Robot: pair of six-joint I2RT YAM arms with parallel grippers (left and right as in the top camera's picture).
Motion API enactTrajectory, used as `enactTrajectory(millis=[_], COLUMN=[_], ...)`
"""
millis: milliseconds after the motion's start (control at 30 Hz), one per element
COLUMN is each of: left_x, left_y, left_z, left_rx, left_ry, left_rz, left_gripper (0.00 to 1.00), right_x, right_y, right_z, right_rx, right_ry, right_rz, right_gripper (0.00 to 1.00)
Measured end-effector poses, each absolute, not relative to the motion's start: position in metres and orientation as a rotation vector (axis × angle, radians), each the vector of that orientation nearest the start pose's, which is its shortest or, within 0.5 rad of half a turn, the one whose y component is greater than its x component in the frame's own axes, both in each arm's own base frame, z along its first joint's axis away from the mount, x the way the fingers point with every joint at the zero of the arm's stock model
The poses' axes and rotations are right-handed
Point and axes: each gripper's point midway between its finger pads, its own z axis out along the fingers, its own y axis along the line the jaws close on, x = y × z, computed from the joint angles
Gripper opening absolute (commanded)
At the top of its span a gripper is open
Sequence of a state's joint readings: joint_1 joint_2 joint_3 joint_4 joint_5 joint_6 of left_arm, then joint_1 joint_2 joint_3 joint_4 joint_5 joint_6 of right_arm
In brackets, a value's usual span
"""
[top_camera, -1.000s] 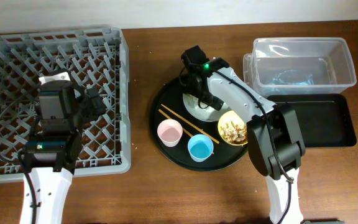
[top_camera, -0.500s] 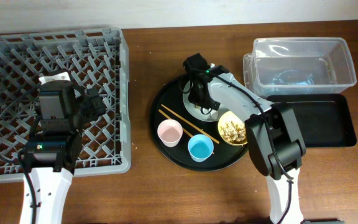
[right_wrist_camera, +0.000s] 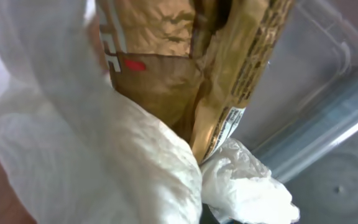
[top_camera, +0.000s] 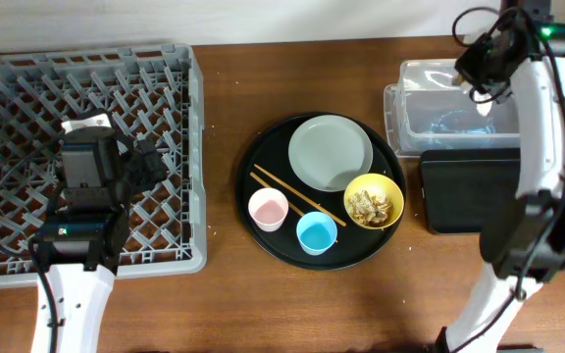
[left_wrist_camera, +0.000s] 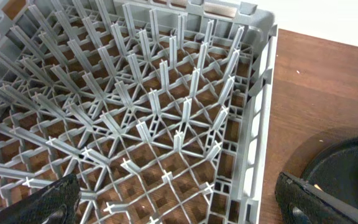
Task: Sort waste into correct bins and load items into the dishwasher rack
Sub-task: 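Carry the paper waste right and drop it into the clear bin, then grasp the yellow bowl with the right gripper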
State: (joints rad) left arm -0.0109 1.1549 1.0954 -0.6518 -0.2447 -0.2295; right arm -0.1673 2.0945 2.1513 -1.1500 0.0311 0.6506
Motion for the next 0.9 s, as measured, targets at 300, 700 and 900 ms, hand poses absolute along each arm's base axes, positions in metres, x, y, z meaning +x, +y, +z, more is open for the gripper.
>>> enactTrajectory(millis=[300,700,900], left_x=[0.344,0.344,0.341], left_y=[0.038,0.038,0.038], left_z=[0.243,0.242,0.239], left_rx=[-0.373,-0.373,-0.373], left_ry=[2.232,2.234,2.251], left_rz=[0.152,0.152,0.156], left_gripper=[0.99,0.99,0.99], right_x=[0.518,0.390,0.347], right_y=[-0.078,0.068,0.140], right_z=[0.162,0.279,0.182], right_rx=[0.922,0.171,-0.073], right_ry=[2.559,2.855,3.093], right_rz=[0.197,0.411,0.189], right_gripper=[1.00,0.93,0.57])
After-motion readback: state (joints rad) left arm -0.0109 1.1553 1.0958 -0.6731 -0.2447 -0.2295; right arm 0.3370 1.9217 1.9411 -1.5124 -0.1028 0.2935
